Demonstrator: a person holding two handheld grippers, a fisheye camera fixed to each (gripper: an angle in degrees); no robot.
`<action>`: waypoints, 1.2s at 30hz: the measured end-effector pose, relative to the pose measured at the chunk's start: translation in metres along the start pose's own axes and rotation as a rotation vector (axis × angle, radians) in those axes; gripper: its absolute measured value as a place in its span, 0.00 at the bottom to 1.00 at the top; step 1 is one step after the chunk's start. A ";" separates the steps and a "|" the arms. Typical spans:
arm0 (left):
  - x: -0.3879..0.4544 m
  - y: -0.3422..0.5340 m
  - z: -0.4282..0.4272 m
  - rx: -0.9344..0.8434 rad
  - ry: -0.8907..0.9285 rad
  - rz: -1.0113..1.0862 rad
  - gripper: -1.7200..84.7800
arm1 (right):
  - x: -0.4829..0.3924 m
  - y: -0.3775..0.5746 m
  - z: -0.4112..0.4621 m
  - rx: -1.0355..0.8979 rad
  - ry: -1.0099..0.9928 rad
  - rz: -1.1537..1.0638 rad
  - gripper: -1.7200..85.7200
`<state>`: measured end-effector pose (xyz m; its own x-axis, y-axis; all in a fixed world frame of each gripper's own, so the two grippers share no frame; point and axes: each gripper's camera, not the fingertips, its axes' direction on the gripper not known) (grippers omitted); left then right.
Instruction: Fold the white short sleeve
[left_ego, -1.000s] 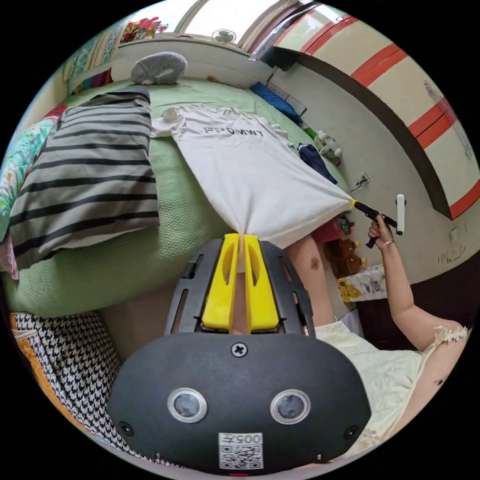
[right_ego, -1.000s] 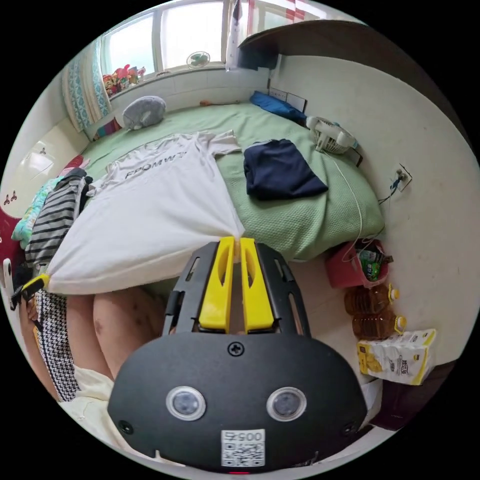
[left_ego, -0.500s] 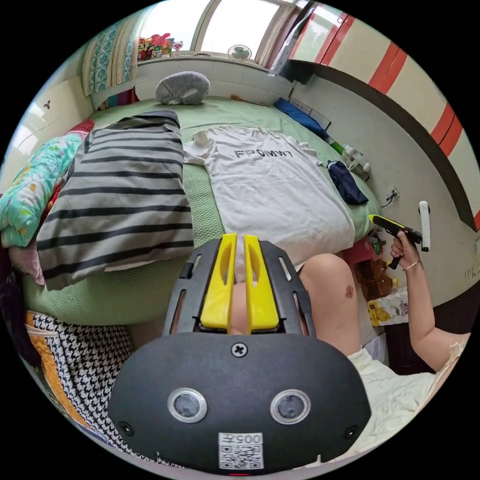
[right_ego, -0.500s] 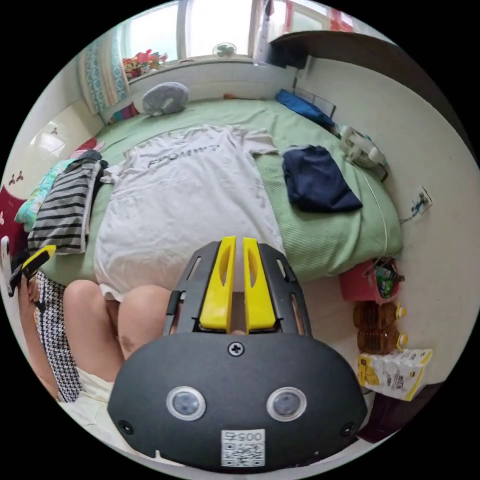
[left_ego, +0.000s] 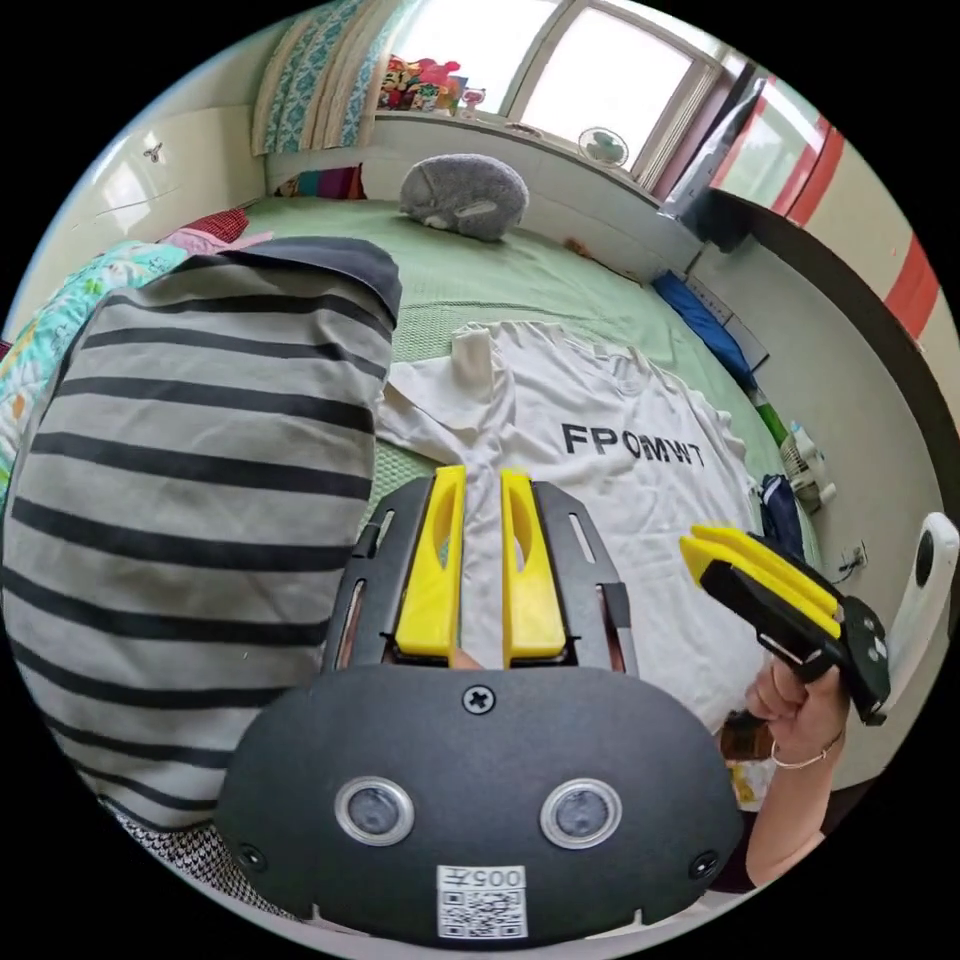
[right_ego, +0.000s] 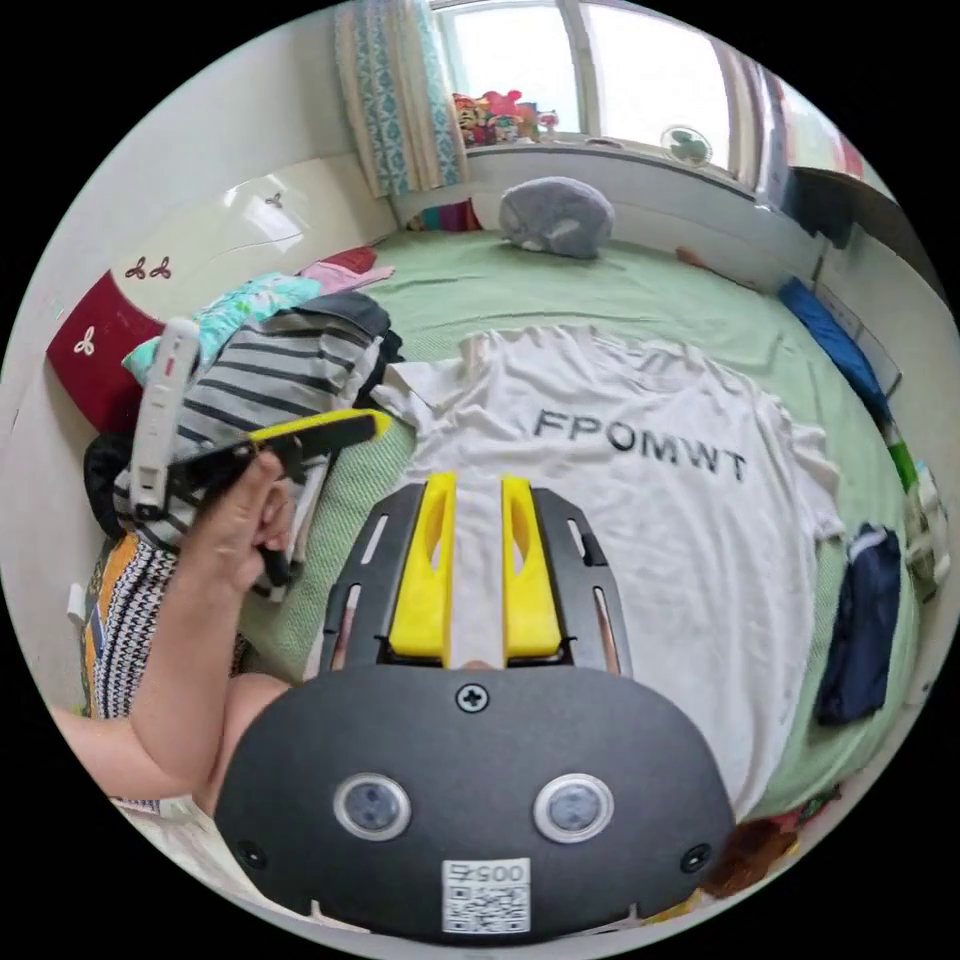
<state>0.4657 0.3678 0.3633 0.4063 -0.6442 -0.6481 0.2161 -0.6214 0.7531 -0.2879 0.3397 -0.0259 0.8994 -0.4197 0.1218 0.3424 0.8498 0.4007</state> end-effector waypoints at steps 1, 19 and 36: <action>-0.003 -0.001 0.004 -0.018 0.000 -0.007 0.10 | -0.001 -0.012 0.008 0.000 -0.023 -0.021 0.10; -0.031 -0.034 0.023 -0.001 0.022 -0.040 0.07 | -0.025 -0.197 0.172 -0.255 0.026 -0.347 0.01; -0.023 -0.038 0.029 -0.005 0.093 -0.001 0.10 | -0.033 -0.313 0.144 -0.149 -0.013 -0.156 0.12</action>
<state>0.4224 0.3934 0.3458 0.4870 -0.5992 -0.6355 0.2207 -0.6196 0.7533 -0.4635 0.0422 -0.0247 0.8292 -0.5531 0.0812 0.5143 0.8117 0.2767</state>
